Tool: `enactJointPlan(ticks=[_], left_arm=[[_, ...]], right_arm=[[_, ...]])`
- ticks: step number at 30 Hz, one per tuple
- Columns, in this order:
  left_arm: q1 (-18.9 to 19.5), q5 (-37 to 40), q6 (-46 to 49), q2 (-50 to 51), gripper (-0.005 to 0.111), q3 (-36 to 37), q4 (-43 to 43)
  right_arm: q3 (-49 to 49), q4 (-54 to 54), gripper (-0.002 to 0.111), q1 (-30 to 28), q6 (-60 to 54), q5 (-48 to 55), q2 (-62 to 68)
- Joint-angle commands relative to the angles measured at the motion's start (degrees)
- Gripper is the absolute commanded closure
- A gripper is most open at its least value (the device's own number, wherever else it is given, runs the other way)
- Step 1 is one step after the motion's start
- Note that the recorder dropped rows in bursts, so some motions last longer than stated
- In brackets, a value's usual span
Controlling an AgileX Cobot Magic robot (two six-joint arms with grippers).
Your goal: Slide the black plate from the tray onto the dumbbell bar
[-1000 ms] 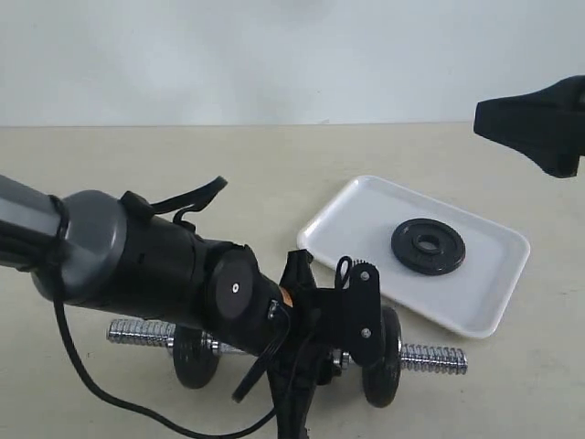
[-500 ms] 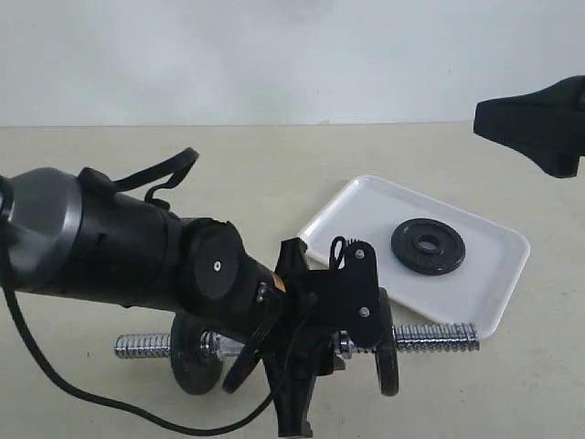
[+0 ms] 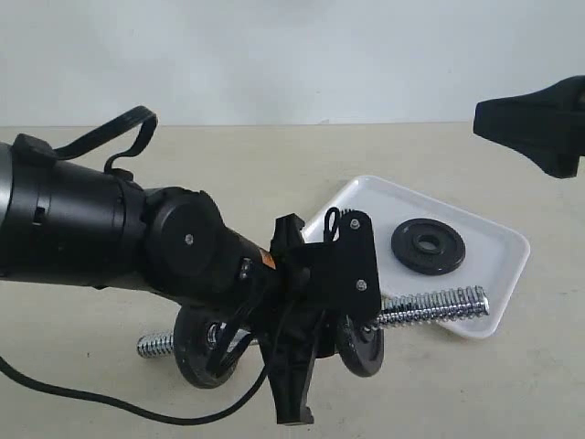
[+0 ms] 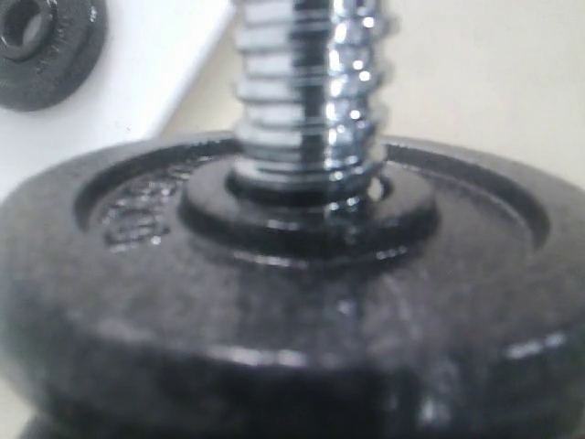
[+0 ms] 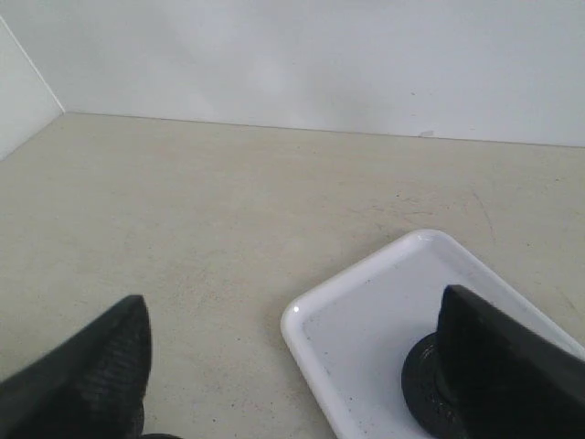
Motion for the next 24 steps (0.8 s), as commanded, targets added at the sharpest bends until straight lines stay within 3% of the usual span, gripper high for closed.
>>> enactJointPlan(ticks=[1,9,14,16,24], left_arm=[[0.9,-5.0,-0.3,-3.6,0.102,-1.8,-1.2],[4.6,-3.7,-2.2,-4.3,0.102,-1.8,-1.2],[5.7,-3.0,-2.6,-7.0,0.102,-1.8,-1.2],[6.1,-3.0,-2.6,-8.0,0.102,-1.8,-1.0],[8.6,-2.8,-2.8,-10.0,0.102,-1.8,-1.0]], right_arm=[[0.1,0.1,0.031,-0.3,-0.2,0.0,0.1],[0.1,0.1,0.032,-0.3,-1.5,0.1,0.1],[0.1,0.1,0.061,-0.3,-5.2,1.2,0.1],[0.1,0.1,0.065,-0.3,-5.2,1.0,0.1],[0.0,0.1,0.048,-0.3,-5.2,3.5,2.6]])
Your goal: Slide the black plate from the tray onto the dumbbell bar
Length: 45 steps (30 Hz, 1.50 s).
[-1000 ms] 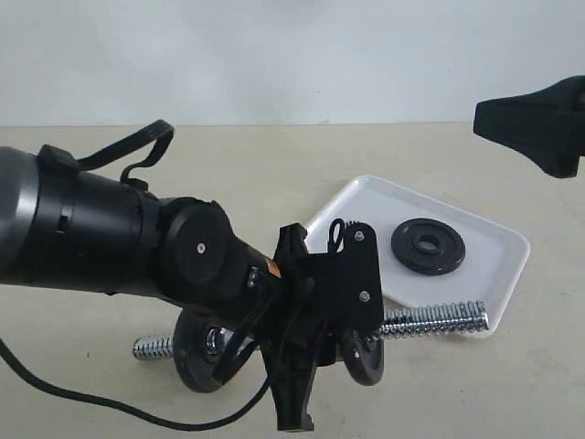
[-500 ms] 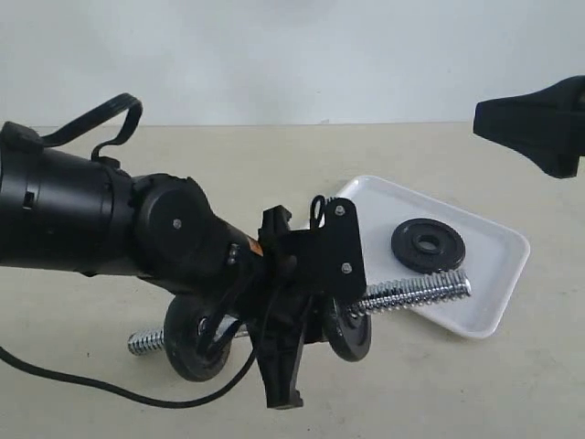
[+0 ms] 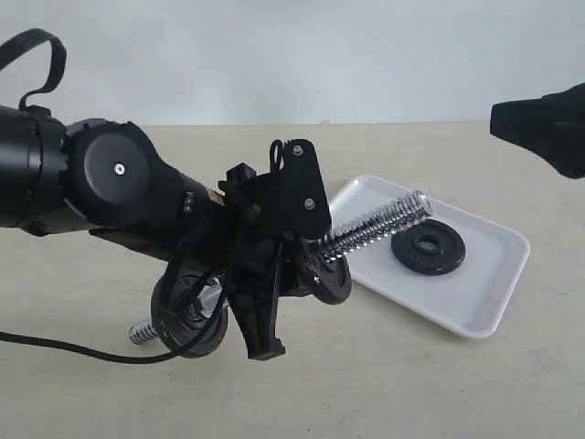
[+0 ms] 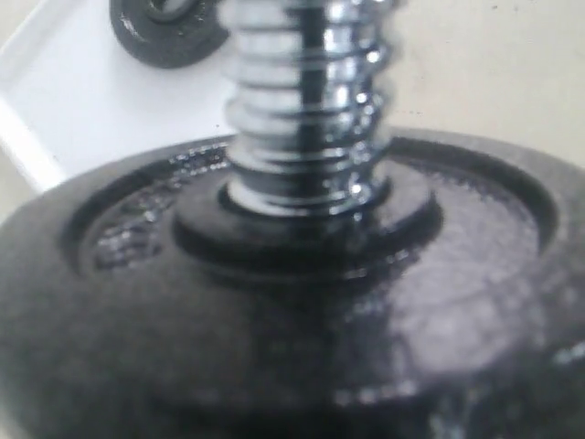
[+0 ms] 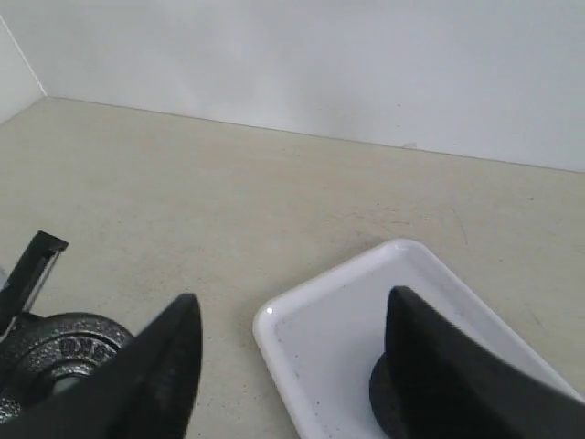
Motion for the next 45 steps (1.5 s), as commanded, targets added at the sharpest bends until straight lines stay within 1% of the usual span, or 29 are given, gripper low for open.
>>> enactJointPlan(ticks=[1,7,16,21,24,25,26,27,28,30,31,32,33,34,36,37,38,39,40,41,42,43,45], left_arm=[[1.3,-5.9,0.0,-3.9,0.102,-1.8,-1.2],[1.3,-5.9,0.0,-4.0,0.102,-1.8,-1.2],[1.9,-5.9,0.0,-4.0,0.102,-1.8,-1.0],[2.3,-5.9,0.0,-4.0,0.102,-1.8,-1.0],[2.3,-6.1,0.0,-4.0,0.102,-1.8,-1.0],[2.3,-6.1,0.0,-4.0,0.102,-1.8,-1.0],[2.3,-6.1,0.0,-4.0,0.102,-1.8,-1.0],[2.3,-6.1,0.0,-4.0,0.102,-1.8,-1.0],[2.3,-6.1,0.0,-4.0,0.102,-1.8,-1.0],[2.3,-6.0,0.0,-4.1,0.102,-1.8,-1.0],[2.3,-6.0,0.0,-4.2,0.102,-1.8,-1.0],[2.3,-5.9,0.0,-4.2,0.102,-1.8,-1.0],[2.3,-5.9,0.0,-4.3,0.102,-1.8,-1.0],[2.3,-5.9,0.0,-4.5,0.102,-1.8,-1.0],[2.3,-5.9,0.0,-4.6,0.102,-1.8,-1.0],[2.3,-5.9,0.0,-4.6,0.102,-1.8,-1.0],[2.3,-5.9,0.0,-4.6,0.102,-1.8,-1.0],[2.3,-5.9,0.0,-4.6,0.102,-1.8,-1.0],[2.3,-6.0,0.0,-4.6,0.102,-1.8,-1.0],[2.3,-6.0,0.0,-4.6,0.102,-1.8,-1.0],[2.3,-6.0,0.0,-4.6,0.102,-1.8,-1.0],[2.3,-6.0,0.0,-4.6,0.102,-1.8,-1.0],[2.3,-6.0,0.0,-4.6,0.102,-1.8,-1.0]], right_arm=[[-0.4,0.1,0.049,-0.3,-0.6,1.9,3.0],[-4.4,0.1,0.049,-0.3,1.2,1.5,10.5],[-15.7,0.1,0.049,-0.3,2.6,0.3,22.9],[-21.8,0.1,0.049,-0.3,0.5,0.3,26.2],[-26.3,0.1,0.049,-0.3,-5.5,1.3,26.4],[-28.2,0.1,0.051,-0.3,-8.6,2.6,26.4],[-29.3,0.1,0.055,-0.3,-8.6,3.4,26.4],[-31.4,0.1,0.062,-0.3,-11.8,4.3,26.6],[-32.5,0.1,0.065,-0.3,-15.2,5.1,26.7],[-34.3,0.1,0.065,-0.3,-16.5,9.8,26.7],[-34.7,0.1,0.065,-0.3,-20.3,12.3,26.7],[-34.7,0.1,0.065,-0.3,-27.2,13.4,26.7],[-34.7,0.1,0.065,-0.3,-38.3,14.2,26.7],[-34.7,0.1,0.065,-0.3,-45.1,15.3,26.7],[-34.7,0.1,0.065,0.1,-51.6,20.5,26.7],[-34.7,0.1,0.065,1.2,-53.1,29.3,26.7],[-34.7,0.1,0.065,1.8,-53.7,33.9,26.7],[-34.7,0.1,0.065,2.9,-54.1,44.1,26.8],[-34.7,1.3,0.065,3.4,-54.1,48.2,26.8],[-34.7,9.7,0.065,4.1,-54.4,56.1,26.8],[-34.7,15.3,0.065,4.1,-55.3,58.4,26.8],[-34.7,29.4,0.065,4.1,-60.5,61.9,26.8],[-34.7,43.0,0.065,4.1,-69.2,64.5,27.4]])
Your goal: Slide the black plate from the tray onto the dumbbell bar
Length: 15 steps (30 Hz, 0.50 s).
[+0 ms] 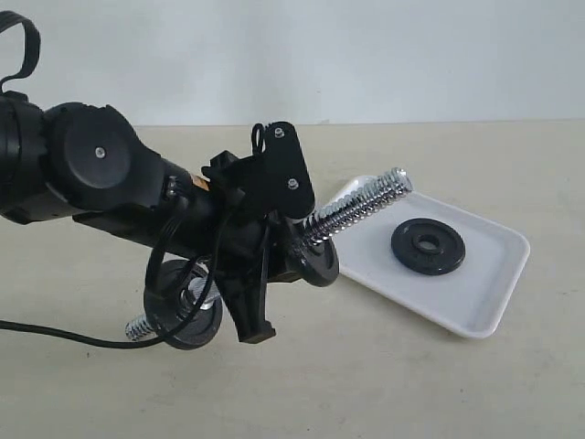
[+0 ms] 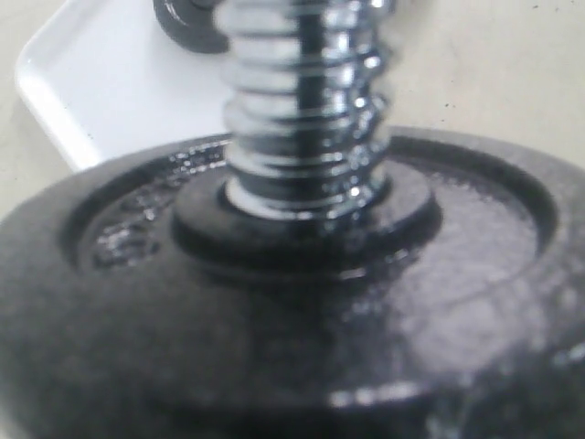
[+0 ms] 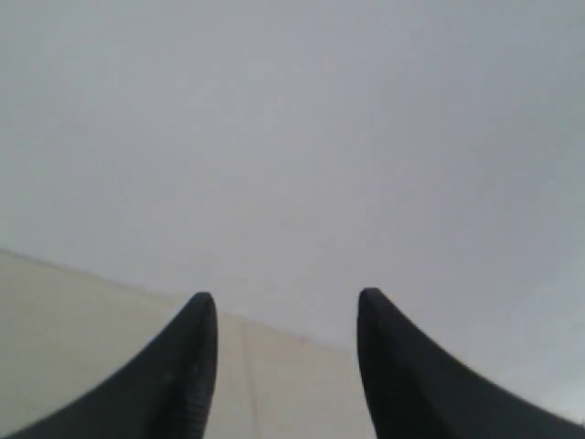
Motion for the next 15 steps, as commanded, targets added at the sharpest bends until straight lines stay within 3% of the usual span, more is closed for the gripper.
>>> enactJointPlan(ticks=[1,7,10,15], left_arm=[[0.2,-6.3,0.6,-3.5,0.102,-1.8,-1.0],[0.2,-5.1,0.6,-3.5,0.102,-1.8,-1.2],[0.2,-4.5,0.6,-3.5,0.102,-1.8,-1.2],[0.2,-4.7,0.6,-3.5,0.102,-1.8,-1.2]], right_arm=[[-0.3,30.8,0.065,0.2,-16.5,9.2,1.5],[-0.3,72.5,0.065,0.3,-46.4,12.2,5.8],[-0.3,87.4,0.065,0.8,-59.6,13.0,7.4],[-0.3,91.7,0.065,4.9,-66.2,15.1,9.4]])
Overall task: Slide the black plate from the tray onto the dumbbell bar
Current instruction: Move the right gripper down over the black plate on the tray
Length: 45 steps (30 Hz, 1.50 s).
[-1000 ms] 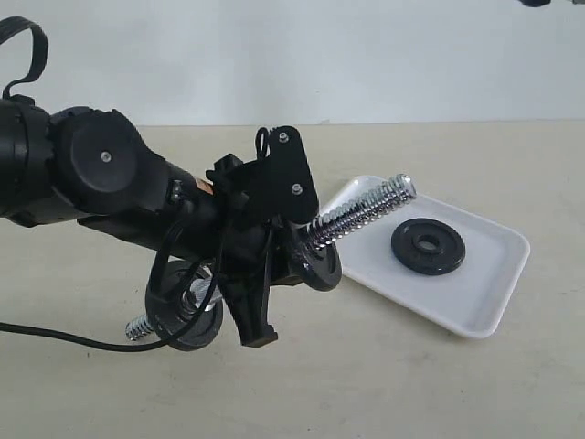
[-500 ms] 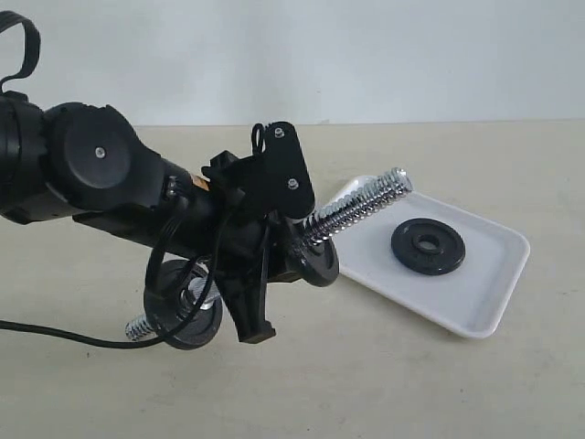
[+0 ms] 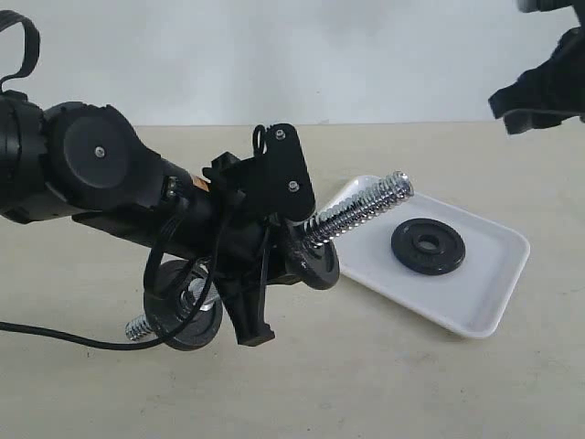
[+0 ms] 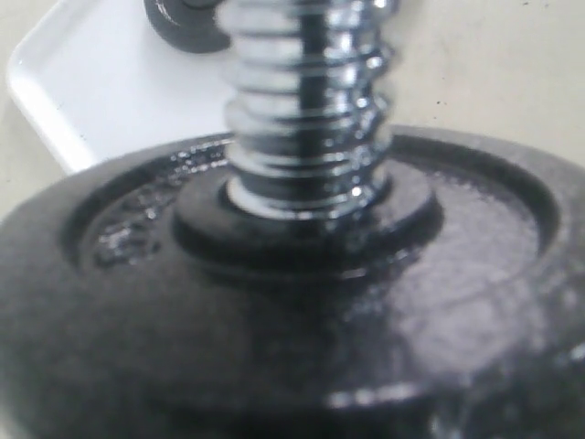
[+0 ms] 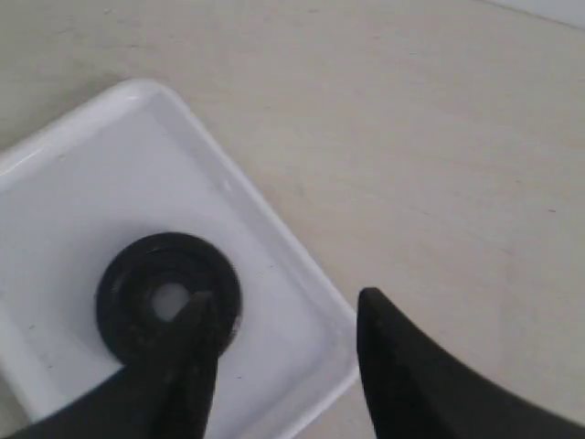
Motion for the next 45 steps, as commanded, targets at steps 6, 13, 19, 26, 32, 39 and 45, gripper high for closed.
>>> enactJointPlan(ticks=[6,13,19,26,32,39,45], left_arm=[[0.2,-5.4,0.3,-3.5,0.102,-1.8,-1.2],[0.2,-5.0,0.3,-3.5,0.102,-1.8,-1.2],[0.2,-4.4,0.3,-3.5,0.102,-1.8,-1.1],[0.2,-4.1,0.3,-3.5,0.102,-1.8,-1.0],[0.2,-3.8,0.3,-3.5,0.102,-1.8,-1.0],[0.2,-3.7,0.3,-3.5,0.102,-1.8,-1.0],[0.2,-3.7,0.3,-3.5,0.102,-1.8,-1.0]], right_arm=[[-0.3,-4.8,0.045,10.7,-0.7,1.2,4.3],[-0.3,-19.9,0.028,13.9,15.4,4.6,8.9],[-0.3,-19.6,0.028,13.9,13.6,4.8,13.2],[-0.3,-12.6,0.028,13.9,5.0,5.1,17.6],[-0.3,-10.8,0.028,13.9,1.5,1.2,18.6],[-0.3,-10.2,0.028,13.9,1.3,-5.3,18.6],[-0.3,-10.1,0.028,13.9,2.1,-7.6,18.6]])
